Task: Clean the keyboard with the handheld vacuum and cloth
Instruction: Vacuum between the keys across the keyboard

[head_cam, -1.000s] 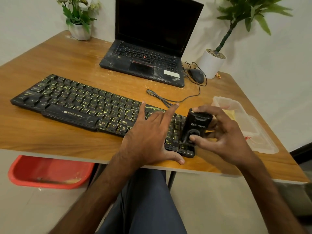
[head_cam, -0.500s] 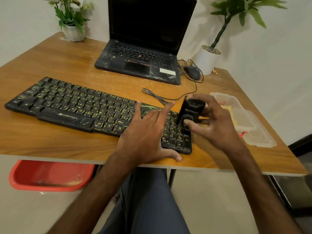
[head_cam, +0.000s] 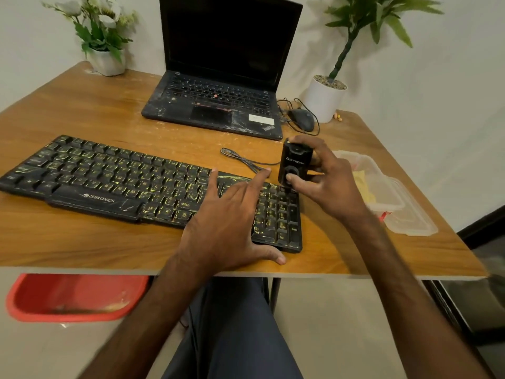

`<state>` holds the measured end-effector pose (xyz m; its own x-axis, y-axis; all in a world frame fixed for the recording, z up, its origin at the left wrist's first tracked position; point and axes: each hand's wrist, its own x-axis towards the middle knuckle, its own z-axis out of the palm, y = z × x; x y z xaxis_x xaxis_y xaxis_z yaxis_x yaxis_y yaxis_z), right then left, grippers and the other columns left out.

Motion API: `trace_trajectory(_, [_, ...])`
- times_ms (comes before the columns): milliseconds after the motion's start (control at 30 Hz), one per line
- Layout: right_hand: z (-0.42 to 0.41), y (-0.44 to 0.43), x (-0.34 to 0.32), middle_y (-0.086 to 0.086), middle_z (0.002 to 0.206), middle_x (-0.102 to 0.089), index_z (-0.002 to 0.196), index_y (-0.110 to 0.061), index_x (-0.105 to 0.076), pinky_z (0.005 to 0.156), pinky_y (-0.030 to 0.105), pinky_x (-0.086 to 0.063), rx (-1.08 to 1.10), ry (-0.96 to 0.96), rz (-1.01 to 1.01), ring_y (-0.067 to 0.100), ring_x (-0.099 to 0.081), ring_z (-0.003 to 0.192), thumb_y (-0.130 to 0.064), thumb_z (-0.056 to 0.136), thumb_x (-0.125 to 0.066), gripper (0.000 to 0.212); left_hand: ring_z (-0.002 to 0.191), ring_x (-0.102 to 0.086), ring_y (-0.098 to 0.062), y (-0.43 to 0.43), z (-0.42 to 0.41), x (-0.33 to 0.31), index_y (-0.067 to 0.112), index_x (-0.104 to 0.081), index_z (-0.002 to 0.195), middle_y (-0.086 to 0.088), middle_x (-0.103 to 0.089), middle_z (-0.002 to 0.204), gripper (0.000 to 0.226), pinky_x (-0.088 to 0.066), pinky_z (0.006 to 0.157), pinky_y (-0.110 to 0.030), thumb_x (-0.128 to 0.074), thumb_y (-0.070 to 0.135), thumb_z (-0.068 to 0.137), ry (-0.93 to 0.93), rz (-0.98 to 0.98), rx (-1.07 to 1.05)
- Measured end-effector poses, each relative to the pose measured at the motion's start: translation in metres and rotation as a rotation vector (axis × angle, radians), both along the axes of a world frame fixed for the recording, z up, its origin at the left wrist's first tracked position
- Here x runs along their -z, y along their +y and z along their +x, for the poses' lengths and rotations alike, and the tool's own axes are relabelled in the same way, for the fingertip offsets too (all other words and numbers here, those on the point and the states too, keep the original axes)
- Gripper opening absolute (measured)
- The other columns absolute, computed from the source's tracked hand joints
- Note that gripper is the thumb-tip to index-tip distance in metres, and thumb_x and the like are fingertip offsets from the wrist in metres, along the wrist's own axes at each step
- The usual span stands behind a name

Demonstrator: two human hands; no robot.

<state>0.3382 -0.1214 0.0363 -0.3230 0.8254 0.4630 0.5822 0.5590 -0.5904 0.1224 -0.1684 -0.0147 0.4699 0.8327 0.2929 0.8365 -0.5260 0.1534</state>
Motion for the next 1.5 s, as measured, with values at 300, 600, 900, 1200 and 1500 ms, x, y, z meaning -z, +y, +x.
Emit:
trace_trajectory(300, [0.003,0.005,-0.010,-0.017,0.121,-0.060,0.134,-0.026,-0.050,0.078,0.017,-0.057,-0.064,-0.058,-0.054,0.001,-0.065,0.103,-0.012,0.082,-0.079,0.062,0.144,-0.040,-0.017,0.000,0.001,0.000,0.018,0.012,0.157,-0.005,-0.044,0.155,0.142,-0.007,0.121,-0.065,-0.034,0.106,0.055,-0.008,0.010,-0.010])
trace_trajectory(600, [0.005,0.002,-0.011,-0.020,0.120,-0.059,0.134,-0.024,-0.051,0.074,0.014,-0.056,-0.080,-0.060,-0.052,0.000,-0.066,0.102,-0.010,0.081,-0.080,0.062,0.145,-0.038,-0.018,0.000,0.001,0.000,0.019,0.013,0.157,-0.005,-0.042,0.156,0.141,-0.005,0.121,-0.065,-0.033,0.106,0.056,0.000,0.003,-0.016])
trace_trajectory(900, [0.015,-0.005,-0.005,-0.021,0.118,-0.060,0.129,-0.027,-0.050,0.065,0.027,-0.061,-0.022,0.099,-0.021,0.008,-0.068,0.102,-0.007,0.079,-0.081,0.062,0.144,-0.041,-0.018,0.000,0.001,0.000,0.018,0.011,0.157,-0.005,-0.044,0.155,0.141,-0.009,0.120,-0.066,-0.030,0.107,0.055,-0.004,0.015,-0.007])
trace_trajectory(1200, [-0.005,0.013,0.002,-0.011,0.123,-0.060,0.134,-0.022,-0.048,0.076,0.029,-0.061,0.000,0.025,0.032,0.004,-0.066,0.105,-0.012,0.083,-0.078,0.060,0.145,-0.037,-0.016,0.000,0.001,0.000,0.017,0.013,0.157,-0.003,-0.041,0.157,0.143,-0.006,0.121,-0.064,-0.032,0.107,0.056,0.005,0.006,-0.009])
trace_trajectory(1500, [-0.001,0.005,0.003,-0.013,0.121,-0.061,0.134,-0.024,-0.048,0.073,0.031,-0.062,-0.010,0.044,0.040,0.006,-0.067,0.104,-0.011,0.083,-0.078,0.061,0.145,-0.039,-0.018,0.001,0.001,0.002,0.017,0.015,0.156,-0.006,-0.040,0.158,0.142,-0.008,0.120,-0.065,-0.029,0.107,0.056,0.025,0.019,-0.010])
